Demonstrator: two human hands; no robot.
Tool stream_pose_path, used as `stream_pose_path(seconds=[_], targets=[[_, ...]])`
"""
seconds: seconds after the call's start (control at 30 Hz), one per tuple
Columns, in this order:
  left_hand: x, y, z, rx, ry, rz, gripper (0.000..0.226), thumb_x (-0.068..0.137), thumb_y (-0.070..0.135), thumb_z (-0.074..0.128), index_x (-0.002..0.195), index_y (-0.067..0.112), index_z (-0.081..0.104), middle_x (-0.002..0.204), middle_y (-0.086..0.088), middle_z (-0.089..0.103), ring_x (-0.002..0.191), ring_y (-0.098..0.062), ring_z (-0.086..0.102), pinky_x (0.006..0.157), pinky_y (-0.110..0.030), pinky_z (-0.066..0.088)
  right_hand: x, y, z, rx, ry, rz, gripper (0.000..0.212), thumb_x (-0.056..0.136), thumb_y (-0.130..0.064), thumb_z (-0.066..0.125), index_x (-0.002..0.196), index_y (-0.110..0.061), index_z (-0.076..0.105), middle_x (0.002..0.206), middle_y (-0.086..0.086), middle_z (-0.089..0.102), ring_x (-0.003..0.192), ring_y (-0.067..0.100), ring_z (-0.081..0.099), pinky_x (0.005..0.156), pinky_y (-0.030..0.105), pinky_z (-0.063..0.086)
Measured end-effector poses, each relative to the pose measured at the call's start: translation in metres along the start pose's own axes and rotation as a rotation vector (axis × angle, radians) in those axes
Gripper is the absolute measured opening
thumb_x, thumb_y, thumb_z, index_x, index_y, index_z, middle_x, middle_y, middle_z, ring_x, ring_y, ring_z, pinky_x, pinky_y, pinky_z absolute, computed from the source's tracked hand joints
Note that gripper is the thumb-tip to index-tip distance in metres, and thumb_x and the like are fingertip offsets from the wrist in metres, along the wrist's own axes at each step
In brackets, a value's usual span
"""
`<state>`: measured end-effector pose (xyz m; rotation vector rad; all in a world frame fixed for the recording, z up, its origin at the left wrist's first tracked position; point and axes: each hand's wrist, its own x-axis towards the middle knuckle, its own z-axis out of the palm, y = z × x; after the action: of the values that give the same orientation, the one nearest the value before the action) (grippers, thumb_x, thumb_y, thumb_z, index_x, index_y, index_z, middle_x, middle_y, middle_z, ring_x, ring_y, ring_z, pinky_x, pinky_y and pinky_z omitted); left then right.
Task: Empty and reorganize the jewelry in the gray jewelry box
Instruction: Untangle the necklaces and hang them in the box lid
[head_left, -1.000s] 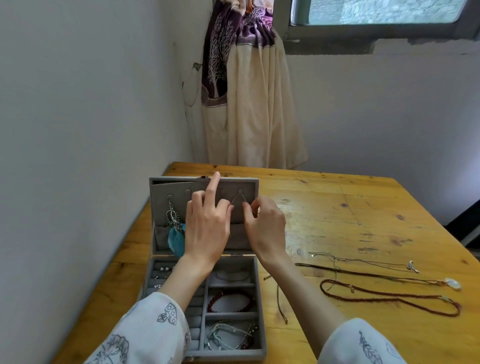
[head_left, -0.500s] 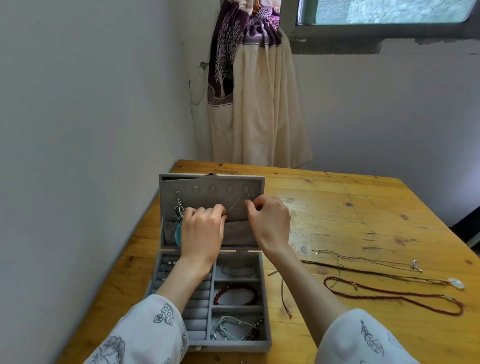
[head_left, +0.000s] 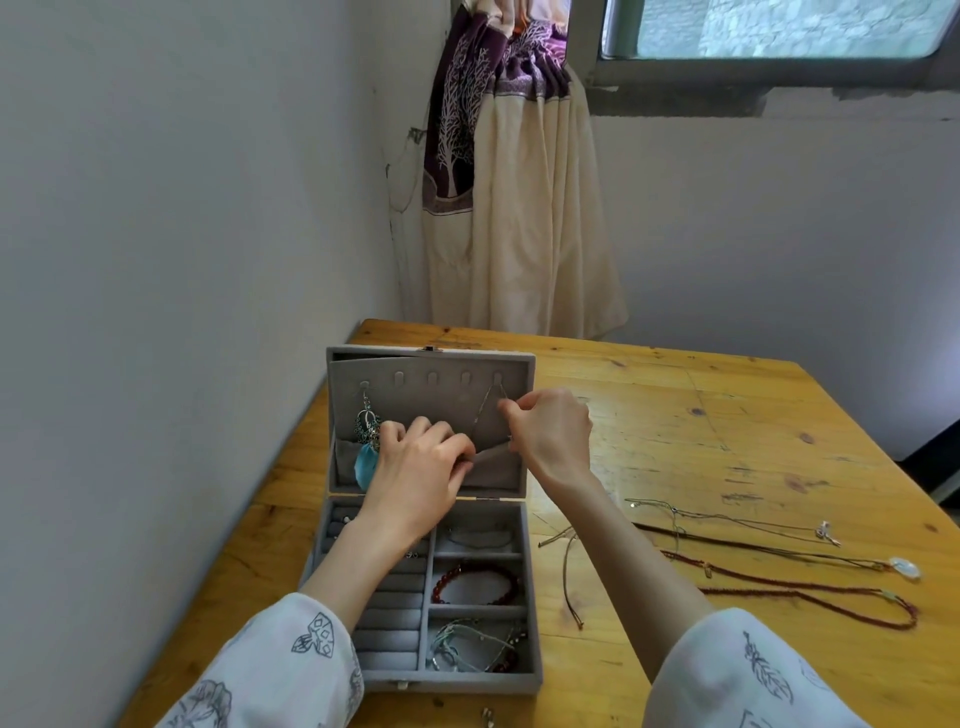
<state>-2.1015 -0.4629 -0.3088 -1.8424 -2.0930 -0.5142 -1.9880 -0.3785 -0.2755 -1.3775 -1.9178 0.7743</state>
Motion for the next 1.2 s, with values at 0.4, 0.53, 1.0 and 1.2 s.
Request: stream_pose_path(seconds=[0.4, 0.53, 1.0, 1.2], targets=[[-0.003, -0.003, -0.008, -0.082, -0.068, 0.053, 0.01, 0.085, 0.022, 0.061, 0.093, 0.023, 0.067, 0.099, 0.005, 0.063, 0.098, -0.018, 0.055, 0.08, -0.035, 0.033, 0.007, 0.0, 0.012, 0.061, -0.019, -0.043, 0.026, 0.086, -0.038, 0.059, 0.085, -0.018, 0.075, 0.086, 0.002, 0.07, 0.081, 0.018, 0.062, 0.07, 0.03, 0.049], [-0.003, -0.001, -0.011, -0.092, -0.064, 0.026, 0.019, 0.092, 0.025, 0.051, 0.105, 0.023, 0.064, 0.11, 0.006, 0.06, 0.108, -0.016, 0.05, 0.087, -0.034, 0.029, 0.006, -0.001, 0.008, 0.098, -0.042, -0.046, 0.027, 0.086, -0.037, 0.06, 0.074, -0.017, 0.074, 0.068, -0.001, 0.066, 0.069, 0.014, 0.059, 0.067, 0.031, 0.047], [-0.006, 0.058, -0.016, -0.223, -0.006, 0.095, 0.021, 0.081, 0.008, 0.064, 0.1, 0.014, 0.067, 0.095, -0.001, 0.063, 0.092, -0.02, 0.059, 0.075, -0.034, 0.048, -0.022, 0.067, -0.062, 0.14, -0.061, -0.107, 0.02, 0.091, -0.021, 0.054, 0.1, -0.01, 0.068, 0.093, -0.002, 0.066, 0.076, 0.013, 0.065, 0.063, 0.022, 0.05], [-0.009, 0.107, 0.009, -0.359, -0.299, 0.146, 0.03, 0.094, 0.023, 0.047, 0.123, 0.022, 0.053, 0.121, 0.006, 0.052, 0.111, -0.01, 0.049, 0.094, -0.025, 0.043, -0.016, 0.158, -0.115, -0.319, -0.146, -0.003, 0.022, 0.092, -0.02, 0.051, 0.108, -0.013, 0.066, 0.109, 0.004, 0.067, 0.102, 0.018, 0.058, 0.084, 0.028, 0.043]])
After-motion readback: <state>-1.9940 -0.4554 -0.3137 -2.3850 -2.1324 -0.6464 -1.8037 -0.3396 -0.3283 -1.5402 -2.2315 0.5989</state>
